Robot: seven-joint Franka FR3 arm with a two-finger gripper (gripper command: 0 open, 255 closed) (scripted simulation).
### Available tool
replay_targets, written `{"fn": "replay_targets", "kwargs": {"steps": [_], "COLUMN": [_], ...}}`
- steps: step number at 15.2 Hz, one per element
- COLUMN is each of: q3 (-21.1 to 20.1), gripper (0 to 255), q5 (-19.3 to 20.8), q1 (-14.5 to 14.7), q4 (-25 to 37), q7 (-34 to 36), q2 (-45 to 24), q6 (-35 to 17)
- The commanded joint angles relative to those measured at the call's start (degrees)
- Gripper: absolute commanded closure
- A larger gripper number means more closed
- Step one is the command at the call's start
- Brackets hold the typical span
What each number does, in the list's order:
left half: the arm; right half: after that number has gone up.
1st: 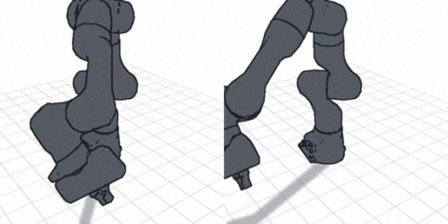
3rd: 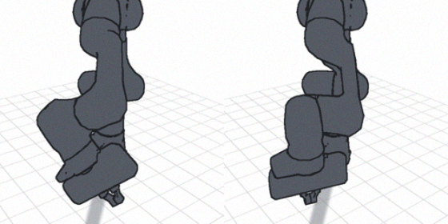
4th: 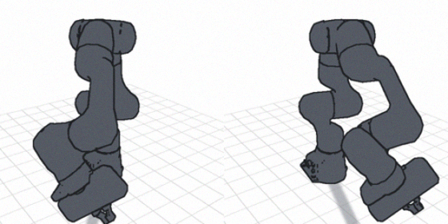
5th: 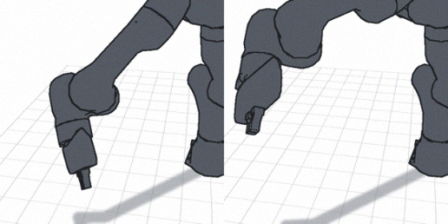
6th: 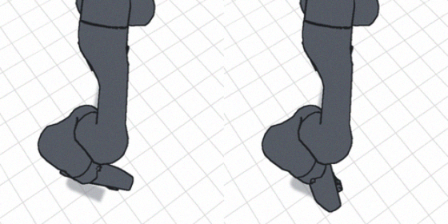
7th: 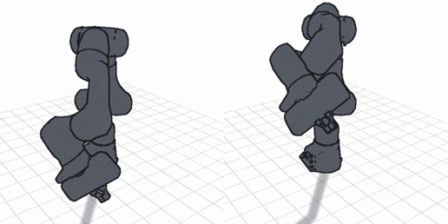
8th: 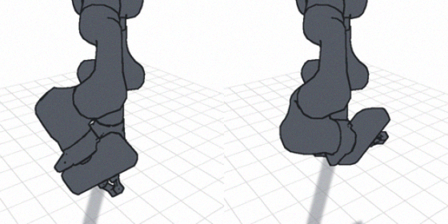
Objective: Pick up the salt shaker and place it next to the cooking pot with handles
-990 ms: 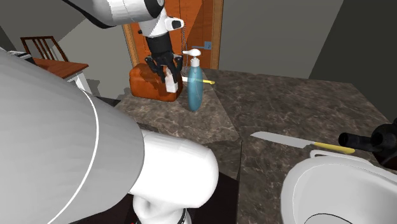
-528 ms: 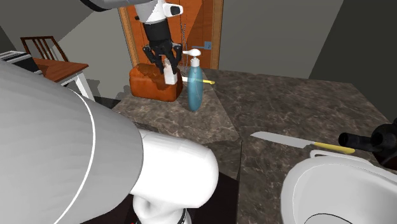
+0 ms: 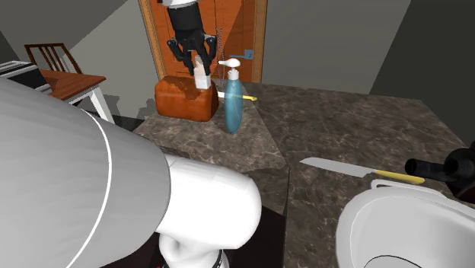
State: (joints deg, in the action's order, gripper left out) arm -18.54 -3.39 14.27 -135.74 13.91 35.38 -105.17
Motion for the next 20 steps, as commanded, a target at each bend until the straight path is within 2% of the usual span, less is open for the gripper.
{"fn": "replay_targets", "kwargs": {"steps": [1, 11, 20], "q3": [0.06, 12.71, 24.95], "gripper": [255, 255, 255], "q5": [0.08, 5.40, 13.55], "q1": [-0.07, -3.20, -8.54], "q4": [0.95, -8.59, -11.54], "q7": [-0.02, -13.52, -26.13], "q2": [-0.12, 12.01, 17.34], "q6": [0.85, 2.99, 4.11]}}
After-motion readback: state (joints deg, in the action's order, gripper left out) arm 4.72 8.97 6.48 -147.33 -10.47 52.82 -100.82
